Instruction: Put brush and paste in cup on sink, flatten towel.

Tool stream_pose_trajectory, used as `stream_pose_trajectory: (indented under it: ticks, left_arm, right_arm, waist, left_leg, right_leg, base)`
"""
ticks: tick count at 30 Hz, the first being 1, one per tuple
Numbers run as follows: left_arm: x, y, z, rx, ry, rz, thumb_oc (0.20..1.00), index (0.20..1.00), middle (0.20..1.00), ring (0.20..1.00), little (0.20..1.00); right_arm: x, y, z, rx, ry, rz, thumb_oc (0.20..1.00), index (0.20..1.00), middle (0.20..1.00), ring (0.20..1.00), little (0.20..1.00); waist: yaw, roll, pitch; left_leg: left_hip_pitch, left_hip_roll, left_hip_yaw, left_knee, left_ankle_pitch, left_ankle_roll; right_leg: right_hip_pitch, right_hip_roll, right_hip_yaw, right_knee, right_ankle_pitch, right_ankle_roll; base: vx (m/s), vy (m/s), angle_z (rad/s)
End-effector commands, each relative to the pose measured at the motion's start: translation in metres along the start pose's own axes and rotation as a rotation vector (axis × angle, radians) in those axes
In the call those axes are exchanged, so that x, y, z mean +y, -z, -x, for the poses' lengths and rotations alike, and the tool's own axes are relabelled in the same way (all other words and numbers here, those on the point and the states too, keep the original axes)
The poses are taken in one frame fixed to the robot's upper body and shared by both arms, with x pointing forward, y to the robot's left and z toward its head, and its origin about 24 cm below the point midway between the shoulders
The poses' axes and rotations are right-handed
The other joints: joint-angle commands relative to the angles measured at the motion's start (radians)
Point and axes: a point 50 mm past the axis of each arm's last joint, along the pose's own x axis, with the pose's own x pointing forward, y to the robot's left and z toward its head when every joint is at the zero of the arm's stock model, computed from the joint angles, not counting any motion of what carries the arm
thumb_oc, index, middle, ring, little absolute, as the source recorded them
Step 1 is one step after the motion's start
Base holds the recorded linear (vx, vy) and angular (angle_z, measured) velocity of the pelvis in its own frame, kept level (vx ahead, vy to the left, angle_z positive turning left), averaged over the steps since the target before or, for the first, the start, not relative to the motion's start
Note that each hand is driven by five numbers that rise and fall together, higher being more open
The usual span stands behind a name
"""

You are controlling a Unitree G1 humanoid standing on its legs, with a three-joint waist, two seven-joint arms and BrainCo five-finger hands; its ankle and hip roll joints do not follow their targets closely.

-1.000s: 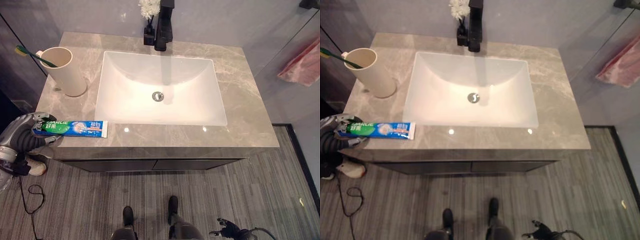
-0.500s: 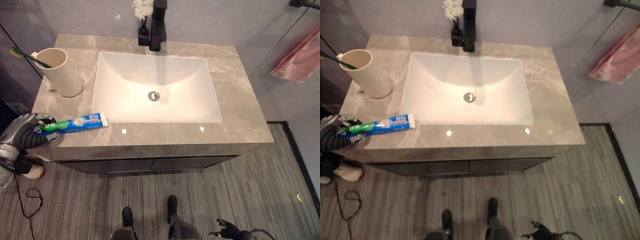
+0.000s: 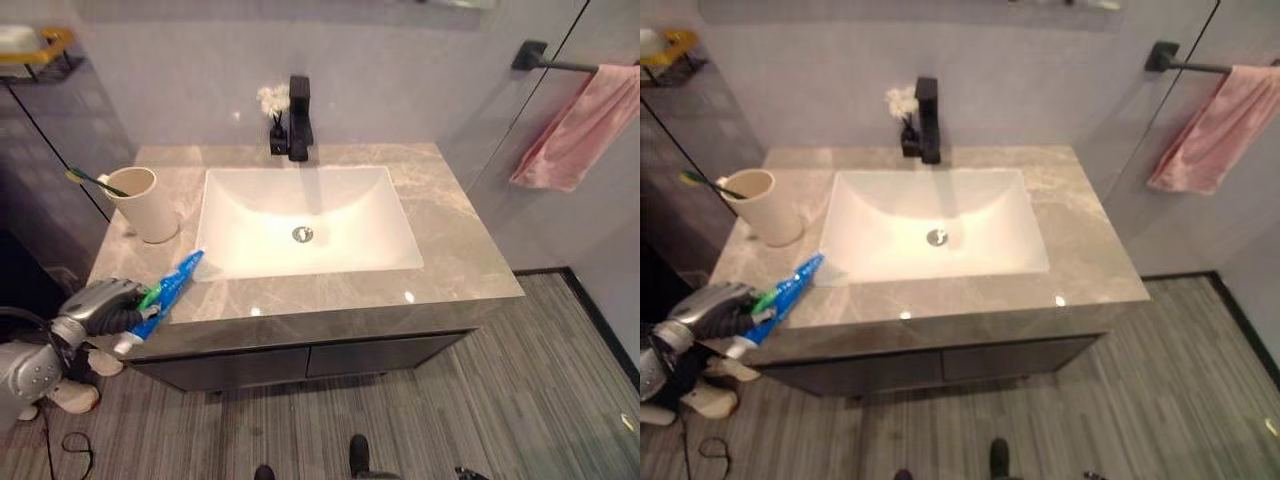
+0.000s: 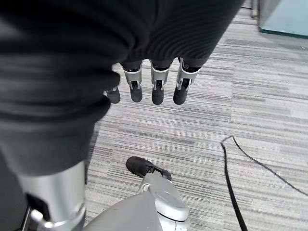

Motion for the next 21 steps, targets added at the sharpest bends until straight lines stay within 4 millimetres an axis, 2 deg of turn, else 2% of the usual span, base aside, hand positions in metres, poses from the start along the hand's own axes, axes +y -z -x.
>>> stream_pose_trajectory:
  ticks: [1,3,4,6,9,10,11,15,17,18,19,20,21]
  left_arm:
    - [0.026,-0.002,-0.006,-0.023,-0.117,-0.045,0.200,0.200,0.200,0.200,0.200]
    - [0.031,-0.007,-0.010,-0.043,-0.145,-0.050,0.200,0.200,0.200,0.200,0.200]
    - [0.037,-0.012,-0.013,-0.063,-0.186,-0.064,0.200,0.200,0.200,0.200,0.200]
    - [0.046,-0.017,-0.014,-0.082,-0.234,-0.073,0.200,0.200,0.200,0.200,0.200]
    - [0.059,-0.022,-0.018,-0.107,-0.313,-0.097,0.200,0.200,0.200,0.200,0.200]
    - [0.078,-0.032,-0.020,-0.153,-0.388,-0.151,0.200,0.200,0.200,0.200,0.200]
    - [0.082,-0.035,-0.020,-0.166,-0.407,-0.160,0.200,0.200,0.200,0.200,0.200]
    - [0.117,-0.046,-0.016,-0.214,-0.547,-0.282,0.200,0.200,0.200,0.200,0.200]
    - [0.130,-0.049,-0.013,-0.225,-0.604,-0.337,0.200,0.200,0.200,0.200,0.200]
    - [0.150,-0.051,-0.008,-0.218,-0.681,-0.411,0.200,0.200,0.200,0.200,0.200]
    - [0.159,-0.050,-0.005,-0.200,-0.733,-0.455,0.200,0.200,0.200,0.200,0.200]
    - [0.165,-0.049,-0.003,-0.189,-0.766,-0.483,0.200,0.200,0.200,0.200,0.200]
    - [0.167,-0.049,-0.003,-0.186,-0.782,-0.497,0.200,0.200,0.200,0.200,0.200]
  right_arm:
    - [-0.008,0.004,0.001,0.015,0.059,-0.096,1.000,1.000,1.000,1.000,1.000]
    - [-0.011,0.007,0.002,0.022,0.081,-0.159,1.000,1.000,1.000,1.000,1.000]
    - [-0.017,0.010,0.003,0.027,0.111,-0.243,1.000,1.000,1.000,1.000,1.000]
    - [-0.022,0.007,0.003,0.006,0.131,-0.307,1.000,1.000,1.000,1.000,1.000]
    - [-0.039,-0.002,0.005,-0.052,0.202,-0.412,1.000,1.000,1.000,1.000,1.000]
    - [-0.058,-0.013,0.007,-0.124,0.269,-0.489,1.000,1.000,1.000,1.000,1.000]
    - [-0.062,-0.014,0.008,-0.138,0.278,-0.501,1.000,1.000,1.000,1.000,1.000]
    - [-0.107,-0.044,0.023,-0.326,0.427,-0.589,1.000,1.000,1.000,1.000,1.000]
    - [-0.131,-0.061,0.038,-0.447,0.515,-0.573,1.000,1.000,1.000,1.000,1.000]
    - [-0.163,-0.090,0.067,-0.637,0.636,-0.542,1.000,1.000,1.000,1.000,1.000]
    - [-0.180,-0.113,0.095,-0.796,0.729,-0.502,1.000,1.000,1.000,1.000,1.000]
    - [-0.185,-0.126,0.112,-0.890,0.771,-0.491,1.000,1.000,1.000,1.000,1.000]
    - [-0.190,-0.129,0.119,-0.919,0.812,-0.490,1.000,1.000,1.000,1.000,1.000]
  waist:
    - [-0.024,-0.018,-0.017]
    - [-0.025,-0.015,-0.027]
    - [-0.029,-0.013,-0.037]
    - [-0.032,-0.014,-0.046]
    - [-0.043,-0.017,-0.060]
    - [-0.051,-0.019,-0.068]
    - [-0.051,-0.020,-0.070]
    - [-0.067,-0.020,-0.085]
    - [-0.074,-0.017,-0.091]
    - [-0.089,-0.011,-0.099]
    - [-0.095,-0.003,-0.104]
    - [-0.100,0.000,-0.106]
    - [-0.102,0.002,-0.109]
  left_leg:
    - [-0.047,-0.026,-0.066,0.014,-0.011,0.024]
    - [-0.043,-0.023,-0.071,0.011,-0.008,0.020]
    - [-0.039,-0.022,-0.074,0.008,-0.004,0.017]
    - [-0.038,-0.020,-0.073,0.006,-0.001,0.014]
    - [-0.032,-0.019,-0.074,0.005,0.000,0.011]
    - [-0.025,-0.019,-0.075,0.005,-0.002,0.010]
    - [-0.023,-0.019,-0.074,0.005,-0.003,0.010]
    - [-0.016,-0.020,-0.069,0.005,-0.007,0.009]
    - [-0.011,-0.022,-0.067,0.005,-0.010,0.010]
    - [-0.004,-0.024,-0.061,0.005,-0.014,0.013]
    - [0.008,-0.025,-0.058,0.006,-0.027,0.017]
    - [0.010,-0.027,-0.055,0.005,-0.023,0.018]
    - [0.011,-0.027,-0.054,0.005,-0.023,0.020]
  right_leg:
    - [0.031,0.003,0.005,0.008,-0.007,0.062]
    - [0.038,0.005,0.002,0.007,-0.013,0.060]
    - [0.043,0.005,0.000,0.006,-0.017,0.059]
    - [0.046,0.006,0.001,0.004,-0.016,0.058]
    - [0.051,0.005,0.003,0.004,-0.016,0.056]
    - [0.057,0.006,0.004,0.005,-0.017,0.056]
    - [0.059,0.005,0.004,0.005,-0.017,0.056]
    - [0.064,0.003,0.008,0.006,-0.013,0.059]
    - [0.066,0.001,0.013,0.007,-0.009,0.062]
    - [0.071,0.000,0.018,0.007,-0.006,0.064]
    - [0.080,0.000,0.021,0.009,-0.012,0.066]
    - [0.079,-0.001,0.023,0.010,-0.008,0.066]
    - [0.078,-0.002,0.024,0.012,-0.008,0.066]
  base:
    - [0.00,0.000,0.00]
    - [0.00,0.000,0.00]
    - [0.00,0.000,0.00]
    - [0.00,0.000,0.00]
    - [0.00,0.000,0.00]
    - [0.00,0.000,0.00]
    - [0.00,0.000,0.00]
    - [0.00,0.000,0.00]
    - [0.01,0.024,-0.03]
    - [0.06,0.075,-0.05]
    - [0.05,0.075,-0.03]
    - [0.03,0.055,-0.04]
    - [0.00,0.032,-0.07]
